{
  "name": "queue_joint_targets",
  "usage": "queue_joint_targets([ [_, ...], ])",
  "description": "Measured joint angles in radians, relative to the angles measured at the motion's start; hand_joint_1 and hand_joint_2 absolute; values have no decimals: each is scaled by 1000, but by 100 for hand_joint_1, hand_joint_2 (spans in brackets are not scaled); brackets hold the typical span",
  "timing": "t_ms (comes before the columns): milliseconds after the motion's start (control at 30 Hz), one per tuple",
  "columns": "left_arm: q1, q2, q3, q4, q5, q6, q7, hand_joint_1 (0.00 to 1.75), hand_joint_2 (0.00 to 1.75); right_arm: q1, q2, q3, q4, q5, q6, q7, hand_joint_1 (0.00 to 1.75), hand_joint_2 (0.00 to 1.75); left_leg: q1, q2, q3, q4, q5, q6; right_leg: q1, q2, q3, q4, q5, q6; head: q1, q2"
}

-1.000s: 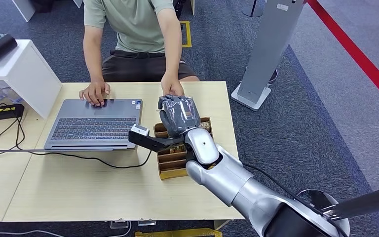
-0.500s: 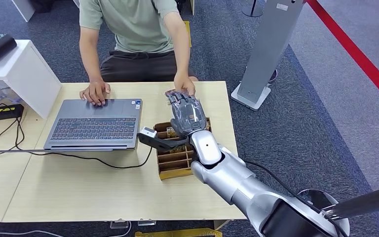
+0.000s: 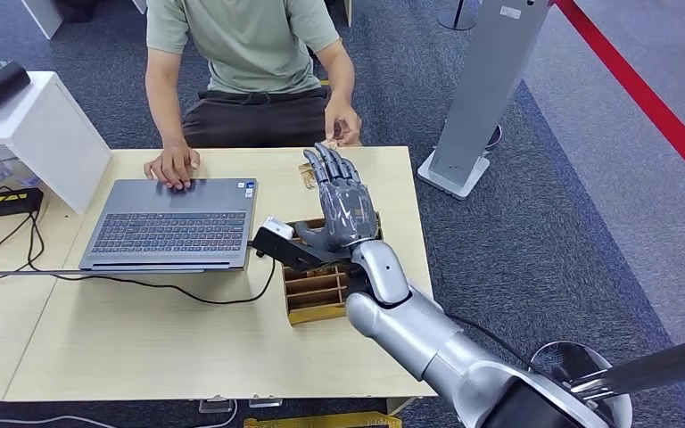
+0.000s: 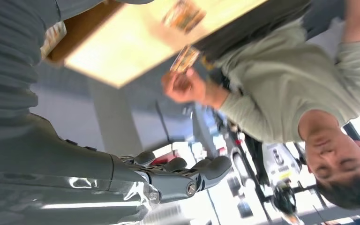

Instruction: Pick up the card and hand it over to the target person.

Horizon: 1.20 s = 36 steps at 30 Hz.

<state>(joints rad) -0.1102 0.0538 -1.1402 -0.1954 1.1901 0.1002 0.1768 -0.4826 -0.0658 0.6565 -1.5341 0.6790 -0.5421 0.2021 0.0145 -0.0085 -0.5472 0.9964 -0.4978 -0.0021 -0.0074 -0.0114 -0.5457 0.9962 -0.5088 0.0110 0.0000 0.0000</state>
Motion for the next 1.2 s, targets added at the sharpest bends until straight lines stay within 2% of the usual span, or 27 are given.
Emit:
queue_joint_targets([
  [67, 1, 1, 9, 1, 9, 1, 4, 0, 0, 84, -52, -39, -154, -95, 41, -35, 0, 175, 0, -2, -1, 0, 0, 0, 0, -2, 0, 0, 0, 0, 0, 0],
  [167, 1, 3, 17, 1, 19, 3, 5, 0, 0, 191, -108, -101, -274, -272, 148, -95, 0, 175, 0, -5, -1, 0, 0, 1, 0, -5, 1, -1, -1, 0, 0, 0],
  [333, 2, 7, 20, 0, 24, 5, 2, 0, 0, 282, -133, -143, -230, -436, 257, -188, 0, 175, -1, -6, 2, -3, 1, 1, -1, -6, 4, -4, -1, 0, 0, 0],
  [433, 1, 7, 21, 0, 26, 10, -5, 0, 0, 321, -121, -152, -122, -520, 311, -257, 0, 175, -1, 1, 2, -2, 0, 0, -1, 1, 1, -2, 0, 0, 0, 0],
  [600, 2, 7, 27, 0, 34, 18, -8, 0, 0, 363, -70, -168, 90, -655, 371, -380, 0, 175, -1, 2, 4, -5, 1, -1, -1, 3, 2, -4, 2, -1, 0, 0],
  [833, 2, 0, 29, 0, 39, 31, -7, 0, 0, 347, -1, -141, 372, -716, 358, -469, 0, 175, 0, 7, 5, -6, 0, -1, 0, 8, 3, -5, 3, -1, 0, 0],
  [1000, 2, -2, 26, 0, 37, 32, -15, 0, 0, 330, 12, -131, 400, -720, 352, -497, 0, 175, -1, 8, 5, -5, 0, -1, -1, 9, 2, -4, 2, -1, 0, 0],
  [1200, 2, -1, 23, 1, 34, 29, -20, 0, 0, 321, -3, -132, 355, -704, 331, -488, 0, 175, -1, 8, 3, -4, 0, -1, -1, 9, 0, -2, 2, -1, 0, 0],
])
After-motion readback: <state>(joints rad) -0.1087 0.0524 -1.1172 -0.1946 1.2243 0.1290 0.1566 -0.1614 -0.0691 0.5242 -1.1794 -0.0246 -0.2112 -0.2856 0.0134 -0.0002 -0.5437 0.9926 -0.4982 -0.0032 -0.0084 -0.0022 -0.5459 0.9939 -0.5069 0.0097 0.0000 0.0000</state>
